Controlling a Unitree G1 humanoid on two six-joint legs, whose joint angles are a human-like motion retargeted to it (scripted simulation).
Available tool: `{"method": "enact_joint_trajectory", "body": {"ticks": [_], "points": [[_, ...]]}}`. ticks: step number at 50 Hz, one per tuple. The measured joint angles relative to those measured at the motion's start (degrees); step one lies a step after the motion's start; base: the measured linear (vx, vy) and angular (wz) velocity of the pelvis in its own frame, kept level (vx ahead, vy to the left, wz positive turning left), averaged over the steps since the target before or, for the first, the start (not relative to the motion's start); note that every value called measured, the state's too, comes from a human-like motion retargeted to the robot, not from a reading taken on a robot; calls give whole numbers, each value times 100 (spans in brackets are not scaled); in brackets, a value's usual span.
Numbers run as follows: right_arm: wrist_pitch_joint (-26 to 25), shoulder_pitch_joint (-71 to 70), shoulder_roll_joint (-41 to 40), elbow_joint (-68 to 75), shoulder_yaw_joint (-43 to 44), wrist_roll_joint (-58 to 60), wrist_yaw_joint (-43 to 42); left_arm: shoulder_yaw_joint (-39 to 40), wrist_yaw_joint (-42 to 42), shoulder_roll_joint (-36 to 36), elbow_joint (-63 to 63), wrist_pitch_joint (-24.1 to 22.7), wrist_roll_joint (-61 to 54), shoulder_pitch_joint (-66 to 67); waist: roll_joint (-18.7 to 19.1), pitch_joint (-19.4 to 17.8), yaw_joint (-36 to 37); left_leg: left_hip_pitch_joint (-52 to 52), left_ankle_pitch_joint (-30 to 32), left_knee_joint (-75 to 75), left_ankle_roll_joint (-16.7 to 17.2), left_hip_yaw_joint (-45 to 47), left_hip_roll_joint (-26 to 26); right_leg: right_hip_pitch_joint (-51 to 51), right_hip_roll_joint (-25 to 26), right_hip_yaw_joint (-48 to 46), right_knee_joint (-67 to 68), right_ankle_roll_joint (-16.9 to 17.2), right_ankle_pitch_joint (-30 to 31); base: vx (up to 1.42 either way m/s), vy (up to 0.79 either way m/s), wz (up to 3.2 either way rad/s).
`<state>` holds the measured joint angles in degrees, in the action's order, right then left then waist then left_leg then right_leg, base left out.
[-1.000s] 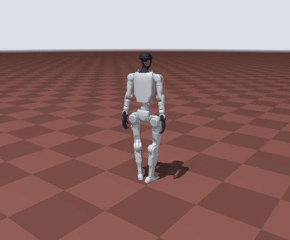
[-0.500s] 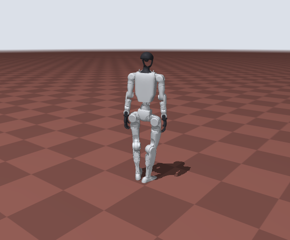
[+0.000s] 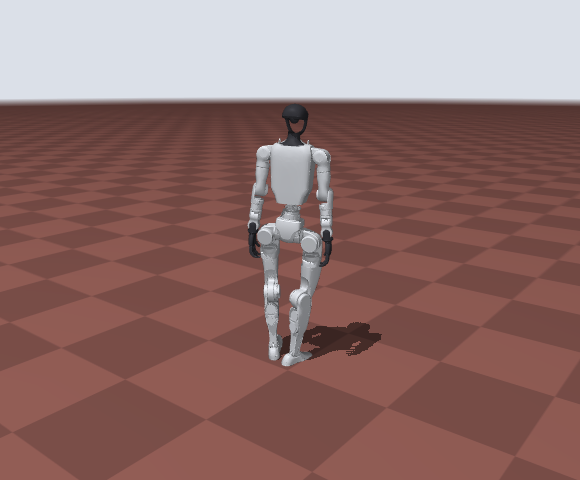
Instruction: Upper body actions
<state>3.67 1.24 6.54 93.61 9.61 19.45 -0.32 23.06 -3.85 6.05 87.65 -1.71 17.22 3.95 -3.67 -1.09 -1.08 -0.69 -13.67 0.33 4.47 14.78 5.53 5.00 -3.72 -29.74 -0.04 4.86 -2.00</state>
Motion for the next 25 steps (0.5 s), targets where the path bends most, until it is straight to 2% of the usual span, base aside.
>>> {"method": "enact_joint_trajectory", "body": {"ticks": [25], "points": [[28,-100,-38,-221,-120,33,113,-38,10,28,-6,25,6,5,5,5,-17,-50,-157,-47,-113,-50,-19,25,13,-14,16,-81,27,0,0,0]]}}
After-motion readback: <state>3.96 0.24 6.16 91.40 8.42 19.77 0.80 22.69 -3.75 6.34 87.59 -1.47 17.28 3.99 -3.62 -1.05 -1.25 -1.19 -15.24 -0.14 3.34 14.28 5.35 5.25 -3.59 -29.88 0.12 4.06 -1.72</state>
